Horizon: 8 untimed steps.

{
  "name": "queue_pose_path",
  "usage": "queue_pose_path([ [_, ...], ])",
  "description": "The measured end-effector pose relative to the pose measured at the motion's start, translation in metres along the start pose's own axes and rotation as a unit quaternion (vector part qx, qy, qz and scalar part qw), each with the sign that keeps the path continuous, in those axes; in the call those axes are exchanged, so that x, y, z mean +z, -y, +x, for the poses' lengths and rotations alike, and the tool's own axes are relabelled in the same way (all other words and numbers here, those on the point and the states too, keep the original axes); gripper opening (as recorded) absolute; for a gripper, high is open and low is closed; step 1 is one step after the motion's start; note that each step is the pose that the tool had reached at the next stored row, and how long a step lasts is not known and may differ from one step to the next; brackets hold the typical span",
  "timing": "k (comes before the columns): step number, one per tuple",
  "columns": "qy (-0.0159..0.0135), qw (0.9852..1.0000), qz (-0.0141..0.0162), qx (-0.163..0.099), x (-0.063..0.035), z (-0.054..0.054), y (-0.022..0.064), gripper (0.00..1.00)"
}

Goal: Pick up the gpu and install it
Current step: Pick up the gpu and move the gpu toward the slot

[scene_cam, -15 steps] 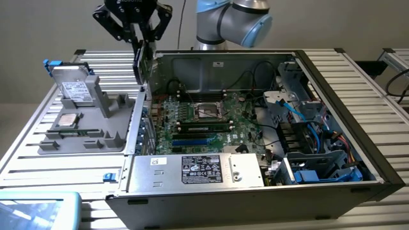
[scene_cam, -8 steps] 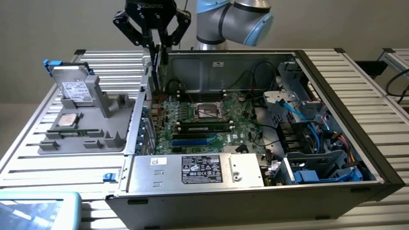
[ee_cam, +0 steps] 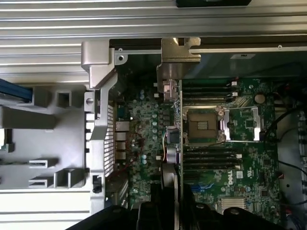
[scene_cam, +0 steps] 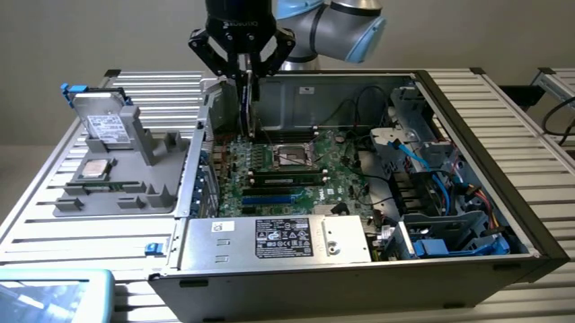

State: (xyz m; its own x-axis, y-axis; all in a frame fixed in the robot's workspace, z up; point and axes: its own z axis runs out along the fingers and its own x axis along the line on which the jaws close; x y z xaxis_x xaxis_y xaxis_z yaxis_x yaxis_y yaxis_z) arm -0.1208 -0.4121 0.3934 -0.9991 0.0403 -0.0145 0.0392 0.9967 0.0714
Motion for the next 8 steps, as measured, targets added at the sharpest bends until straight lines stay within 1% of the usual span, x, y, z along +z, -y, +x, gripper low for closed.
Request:
queue_pose_path([
  [8, 0.0, 1.0, 0.0001, 0.0, 0.0148, -0.035, 0.002, 0.28],
])
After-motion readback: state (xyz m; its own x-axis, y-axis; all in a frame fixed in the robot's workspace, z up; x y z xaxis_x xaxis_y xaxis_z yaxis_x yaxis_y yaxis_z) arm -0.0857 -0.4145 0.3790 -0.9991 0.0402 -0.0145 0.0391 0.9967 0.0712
